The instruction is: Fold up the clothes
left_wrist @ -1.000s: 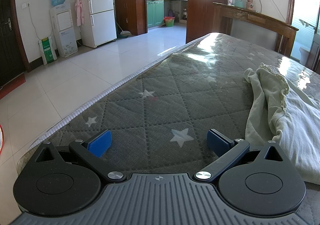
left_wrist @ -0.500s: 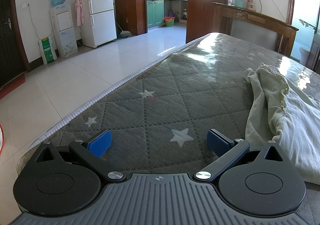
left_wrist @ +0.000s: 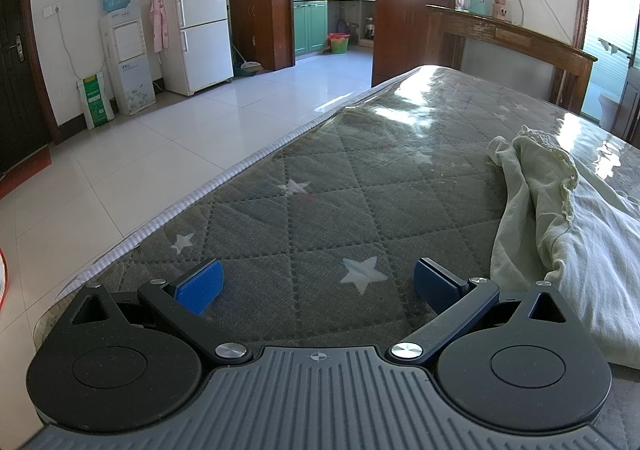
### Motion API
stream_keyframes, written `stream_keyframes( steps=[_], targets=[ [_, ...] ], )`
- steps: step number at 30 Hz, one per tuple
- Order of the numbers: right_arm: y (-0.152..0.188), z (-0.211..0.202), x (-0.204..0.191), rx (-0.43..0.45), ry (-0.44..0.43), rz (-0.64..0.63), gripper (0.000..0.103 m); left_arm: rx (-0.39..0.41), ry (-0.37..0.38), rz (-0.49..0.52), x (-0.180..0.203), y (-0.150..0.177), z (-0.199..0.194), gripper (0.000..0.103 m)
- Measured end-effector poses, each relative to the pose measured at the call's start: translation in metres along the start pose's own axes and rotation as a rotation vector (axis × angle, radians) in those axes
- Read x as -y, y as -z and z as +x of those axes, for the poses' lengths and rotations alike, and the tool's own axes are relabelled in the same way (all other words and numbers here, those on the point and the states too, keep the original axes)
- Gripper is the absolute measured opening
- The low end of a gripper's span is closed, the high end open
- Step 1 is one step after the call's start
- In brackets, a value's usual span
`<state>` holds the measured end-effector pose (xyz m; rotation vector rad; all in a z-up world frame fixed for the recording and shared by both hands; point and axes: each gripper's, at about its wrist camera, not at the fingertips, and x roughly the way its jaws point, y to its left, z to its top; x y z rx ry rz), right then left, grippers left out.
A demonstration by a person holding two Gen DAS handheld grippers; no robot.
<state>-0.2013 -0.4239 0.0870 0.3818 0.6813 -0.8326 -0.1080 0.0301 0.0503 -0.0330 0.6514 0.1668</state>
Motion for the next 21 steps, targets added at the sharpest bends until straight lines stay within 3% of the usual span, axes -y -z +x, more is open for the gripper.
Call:
stream_keyframes(
  steps=[21],
  targets=[
    [-0.0007, 0.001, 0.0033, -0.006, 0.011, 0.02, 0.103, 0.0, 0.0, 0.0, 0.0, -0.0002, 0.0002, 0.103]
  ],
)
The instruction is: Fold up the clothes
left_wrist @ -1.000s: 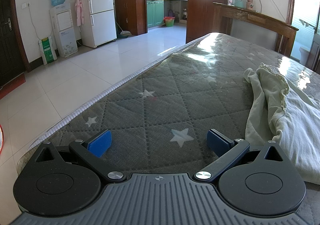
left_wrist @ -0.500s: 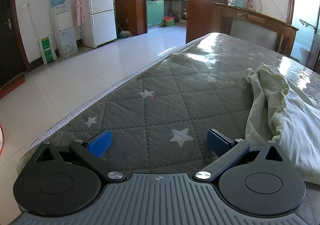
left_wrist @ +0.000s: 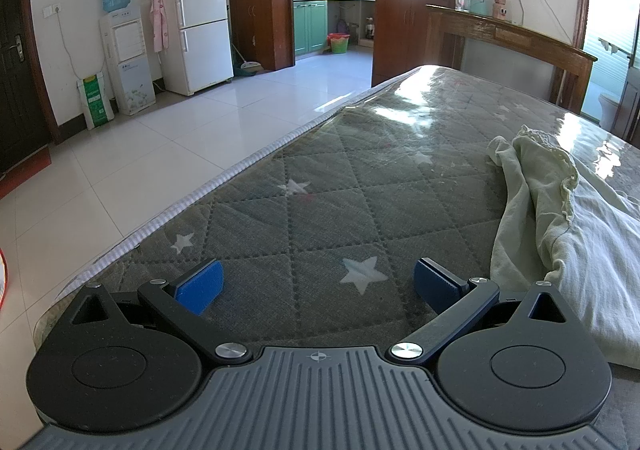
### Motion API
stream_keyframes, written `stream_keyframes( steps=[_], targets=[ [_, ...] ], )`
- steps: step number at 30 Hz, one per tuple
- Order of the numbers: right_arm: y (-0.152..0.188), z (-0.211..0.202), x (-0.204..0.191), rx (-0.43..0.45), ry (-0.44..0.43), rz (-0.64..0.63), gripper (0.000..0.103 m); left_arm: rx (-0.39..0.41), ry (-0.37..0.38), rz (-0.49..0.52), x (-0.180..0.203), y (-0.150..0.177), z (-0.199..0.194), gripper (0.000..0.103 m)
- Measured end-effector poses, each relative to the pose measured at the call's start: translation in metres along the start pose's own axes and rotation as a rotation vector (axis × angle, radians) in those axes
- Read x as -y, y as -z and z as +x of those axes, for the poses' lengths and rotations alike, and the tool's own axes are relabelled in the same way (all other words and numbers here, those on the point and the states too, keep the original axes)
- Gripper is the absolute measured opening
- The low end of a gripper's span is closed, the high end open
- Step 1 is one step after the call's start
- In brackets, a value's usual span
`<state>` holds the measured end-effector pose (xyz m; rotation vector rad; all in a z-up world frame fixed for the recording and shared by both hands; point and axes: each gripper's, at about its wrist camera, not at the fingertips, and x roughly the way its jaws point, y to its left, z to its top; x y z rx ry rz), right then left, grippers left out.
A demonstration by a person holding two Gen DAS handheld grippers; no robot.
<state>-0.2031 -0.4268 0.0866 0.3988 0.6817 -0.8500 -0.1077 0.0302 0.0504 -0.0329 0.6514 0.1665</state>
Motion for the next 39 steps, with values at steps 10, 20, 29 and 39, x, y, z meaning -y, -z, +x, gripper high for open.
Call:
stream_keyframes(
  steps=[10, 20, 29, 39],
  targets=[
    [0.0, -0.0008, -0.0002, -0.001, 0.001, -0.001, 0.103, 0.0, 0.0, 0.0, -0.0001, 0.0005, 0.0005, 0.103],
    [0.0008, -0.0003, -0.0004, 0.0, 0.003, -0.003, 0.103, 0.0, 0.0, 0.0, 0.0, 0.0004, 0.0007, 0.103],
    [0.0004, -0.0001, 0.0009, -0.002, 0.007, 0.001, 0.103, 0.0, 0.0, 0.0, -0.0002, 0.0003, 0.0006, 0.103],
    [-0.0005, 0.0001, 0.0005, -0.005, 0.009, 0.002, 0.103, 0.0, 0.0, 0.0, -0.0006, 0.0007, 0.0011, 0.103]
  ],
)
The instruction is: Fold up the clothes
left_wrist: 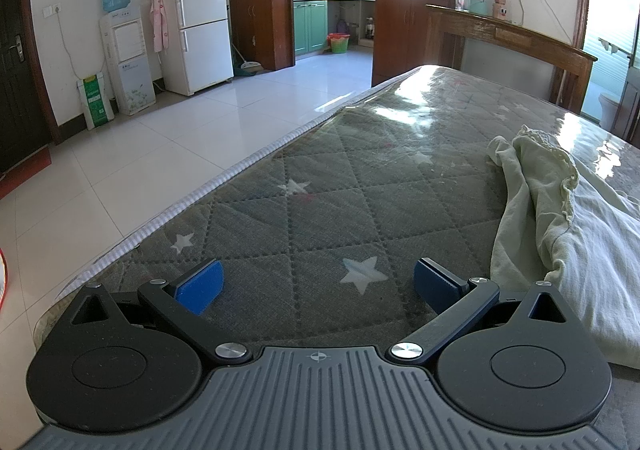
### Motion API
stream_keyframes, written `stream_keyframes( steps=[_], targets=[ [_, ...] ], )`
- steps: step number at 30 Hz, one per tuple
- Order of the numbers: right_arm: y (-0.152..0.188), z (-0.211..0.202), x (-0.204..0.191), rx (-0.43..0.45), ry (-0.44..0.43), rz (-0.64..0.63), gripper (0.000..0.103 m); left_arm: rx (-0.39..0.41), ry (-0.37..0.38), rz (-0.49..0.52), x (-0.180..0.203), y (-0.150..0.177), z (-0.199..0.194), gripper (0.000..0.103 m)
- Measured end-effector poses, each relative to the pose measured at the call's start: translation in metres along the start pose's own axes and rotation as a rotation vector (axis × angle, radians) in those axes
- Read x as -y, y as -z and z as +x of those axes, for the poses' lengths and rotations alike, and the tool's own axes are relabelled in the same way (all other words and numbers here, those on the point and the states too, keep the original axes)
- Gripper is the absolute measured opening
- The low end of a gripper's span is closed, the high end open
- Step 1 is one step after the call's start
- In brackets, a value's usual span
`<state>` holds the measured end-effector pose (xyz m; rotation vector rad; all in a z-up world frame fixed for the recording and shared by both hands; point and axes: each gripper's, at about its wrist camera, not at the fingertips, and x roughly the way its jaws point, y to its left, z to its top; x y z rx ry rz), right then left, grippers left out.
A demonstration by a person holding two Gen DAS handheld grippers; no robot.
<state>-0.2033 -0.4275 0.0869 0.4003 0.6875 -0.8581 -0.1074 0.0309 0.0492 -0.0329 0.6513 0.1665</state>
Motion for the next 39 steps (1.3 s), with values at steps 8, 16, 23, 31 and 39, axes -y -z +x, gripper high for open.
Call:
stream_keyframes(
  steps=[8, 16, 23, 31, 39],
  targets=[
    [-0.0008, 0.0003, 0.0005, -0.004, 0.0, 0.004, 0.103, 0.0, 0.0, 0.0, 0.0, 0.0, 0.0, 0.103],
    [-0.0012, 0.0011, 0.0012, -0.005, -0.003, 0.009, 0.103, 0.0, 0.0, 0.0, 0.0001, 0.0, 0.0, 0.103],
    [-0.0012, 0.0008, 0.0017, -0.005, -0.006, 0.013, 0.103, 0.0, 0.0, 0.0, 0.0001, 0.0001, 0.0003, 0.103],
    [-0.0018, 0.001, 0.0029, -0.006, -0.009, 0.019, 0.103, 0.0, 0.0, 0.0, -0.0002, 0.0002, 0.0003, 0.103],
    [-0.0022, 0.0004, 0.0033, -0.006, -0.01, 0.021, 0.103, 0.0, 0.0, 0.0, -0.0002, 0.0003, 0.0006, 0.103]
  ],
)
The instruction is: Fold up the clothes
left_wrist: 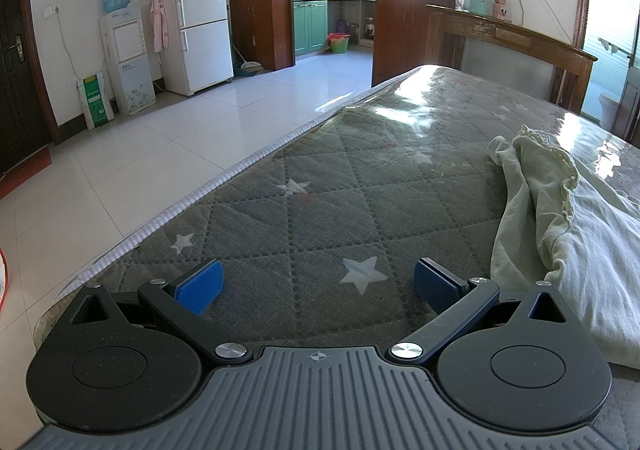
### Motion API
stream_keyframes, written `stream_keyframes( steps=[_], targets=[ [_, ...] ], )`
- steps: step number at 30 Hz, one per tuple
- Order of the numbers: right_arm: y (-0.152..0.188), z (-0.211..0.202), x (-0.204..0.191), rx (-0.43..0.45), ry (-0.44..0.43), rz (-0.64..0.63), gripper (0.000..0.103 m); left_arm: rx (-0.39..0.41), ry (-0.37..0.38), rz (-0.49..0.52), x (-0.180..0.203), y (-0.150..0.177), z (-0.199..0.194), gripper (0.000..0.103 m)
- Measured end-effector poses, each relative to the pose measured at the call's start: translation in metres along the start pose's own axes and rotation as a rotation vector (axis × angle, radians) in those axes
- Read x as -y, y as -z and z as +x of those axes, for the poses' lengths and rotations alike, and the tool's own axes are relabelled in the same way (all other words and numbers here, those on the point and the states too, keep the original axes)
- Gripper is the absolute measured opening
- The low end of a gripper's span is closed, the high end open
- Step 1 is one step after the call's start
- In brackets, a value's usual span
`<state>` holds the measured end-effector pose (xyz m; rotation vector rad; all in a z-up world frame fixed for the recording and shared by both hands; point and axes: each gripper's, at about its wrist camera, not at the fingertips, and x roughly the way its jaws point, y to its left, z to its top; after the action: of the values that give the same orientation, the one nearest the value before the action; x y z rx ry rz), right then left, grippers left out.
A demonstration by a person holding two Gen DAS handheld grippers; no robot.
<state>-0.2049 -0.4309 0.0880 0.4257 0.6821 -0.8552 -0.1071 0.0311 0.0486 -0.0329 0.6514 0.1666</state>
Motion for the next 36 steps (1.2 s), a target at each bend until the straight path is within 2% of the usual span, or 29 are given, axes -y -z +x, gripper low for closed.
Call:
stream_keyframes(
  steps=[27, 36],
  targets=[
    [-0.0004, -0.0001, 0.0028, -0.001, -0.012, 0.016, 0.103, 0.0, 0.0, 0.0, 0.0002, 0.0, 0.0001, 0.103],
    [0.0032, 0.0009, -0.0006, 0.021, 0.008, -0.022, 0.103, 0.0, 0.0, 0.0, 0.0002, -0.0001, -0.0001, 0.103]
  ],
)
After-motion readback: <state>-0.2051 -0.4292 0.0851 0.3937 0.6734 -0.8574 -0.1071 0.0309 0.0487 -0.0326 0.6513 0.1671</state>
